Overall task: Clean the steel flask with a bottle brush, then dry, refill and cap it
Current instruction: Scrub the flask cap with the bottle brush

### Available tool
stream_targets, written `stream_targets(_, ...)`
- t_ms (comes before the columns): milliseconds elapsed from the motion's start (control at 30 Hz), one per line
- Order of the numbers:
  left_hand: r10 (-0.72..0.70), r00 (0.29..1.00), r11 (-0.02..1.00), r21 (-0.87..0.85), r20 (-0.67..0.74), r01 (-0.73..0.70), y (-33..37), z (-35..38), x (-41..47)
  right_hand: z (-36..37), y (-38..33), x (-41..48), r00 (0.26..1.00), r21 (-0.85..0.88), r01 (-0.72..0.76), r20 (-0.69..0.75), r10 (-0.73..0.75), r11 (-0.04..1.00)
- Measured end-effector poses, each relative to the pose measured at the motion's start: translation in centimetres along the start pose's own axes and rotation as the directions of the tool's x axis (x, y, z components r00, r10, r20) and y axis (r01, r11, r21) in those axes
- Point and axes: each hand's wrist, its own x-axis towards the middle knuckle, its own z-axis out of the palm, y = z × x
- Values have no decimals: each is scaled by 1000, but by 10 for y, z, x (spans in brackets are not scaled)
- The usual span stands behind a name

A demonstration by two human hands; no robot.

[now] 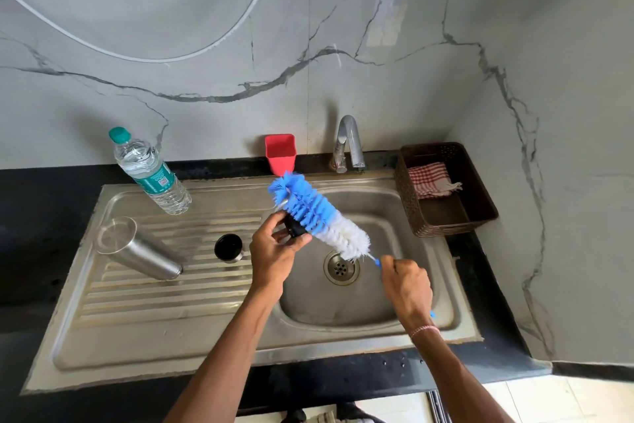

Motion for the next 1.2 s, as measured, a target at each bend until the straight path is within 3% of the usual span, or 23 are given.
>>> stream_targets(167,-48,999,992,-116,-2,47,1,-21,9,4,49,-12,994,-27,38,102,-35,999)
stream_targets(333,-72,991,965,-241,116,99,2,-3,-8,4,6,-7,998,35,-25,58,23,999)
stream_targets(567,-235,970,885,-400,54,237,24,-16,4,9,46,-1,994,81,-46,102,37,996)
stream_targets(833,-440,890,797,-407,116,447,19,5,-7,18,10,10,993,64,72,92,-77,995)
stream_targets(1067,-533,836,674,-530,133,514,27,-11,-4,8,68,13,986,92,35,160,-49,995)
stream_targets(1200,-579,801,651,-503,154,568,24,-1,-12,11,39,25,986,78,105,120,-114,991)
